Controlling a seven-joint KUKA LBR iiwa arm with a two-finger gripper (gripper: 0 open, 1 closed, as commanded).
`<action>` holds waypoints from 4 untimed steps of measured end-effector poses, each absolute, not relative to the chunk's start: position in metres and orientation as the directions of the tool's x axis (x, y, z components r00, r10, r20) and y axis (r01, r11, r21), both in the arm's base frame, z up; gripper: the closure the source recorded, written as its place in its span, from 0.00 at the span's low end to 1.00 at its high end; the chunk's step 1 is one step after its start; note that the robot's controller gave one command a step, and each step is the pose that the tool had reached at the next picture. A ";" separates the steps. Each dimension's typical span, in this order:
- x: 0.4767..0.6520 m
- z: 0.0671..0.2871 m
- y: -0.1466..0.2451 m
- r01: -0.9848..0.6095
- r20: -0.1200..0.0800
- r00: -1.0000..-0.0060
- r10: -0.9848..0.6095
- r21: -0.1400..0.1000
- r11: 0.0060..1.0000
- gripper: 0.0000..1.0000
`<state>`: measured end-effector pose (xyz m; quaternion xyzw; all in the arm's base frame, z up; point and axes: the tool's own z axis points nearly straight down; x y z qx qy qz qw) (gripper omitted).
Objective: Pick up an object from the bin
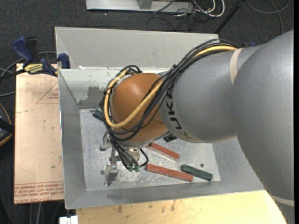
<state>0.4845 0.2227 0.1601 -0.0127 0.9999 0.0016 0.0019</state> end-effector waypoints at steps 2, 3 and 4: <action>0.492 0.128 0.168 -0.005 0.000 -1.000 -0.005 0.002 1.000 0.00; 0.502 0.097 0.142 -0.039 -0.002 -0.999 -0.039 -0.001 0.999 0.00; 0.495 0.085 0.122 -0.058 0.003 -0.998 -0.058 0.001 0.998 0.00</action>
Offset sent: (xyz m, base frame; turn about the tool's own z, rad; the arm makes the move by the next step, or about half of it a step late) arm 0.0114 -0.0757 -0.0354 0.0401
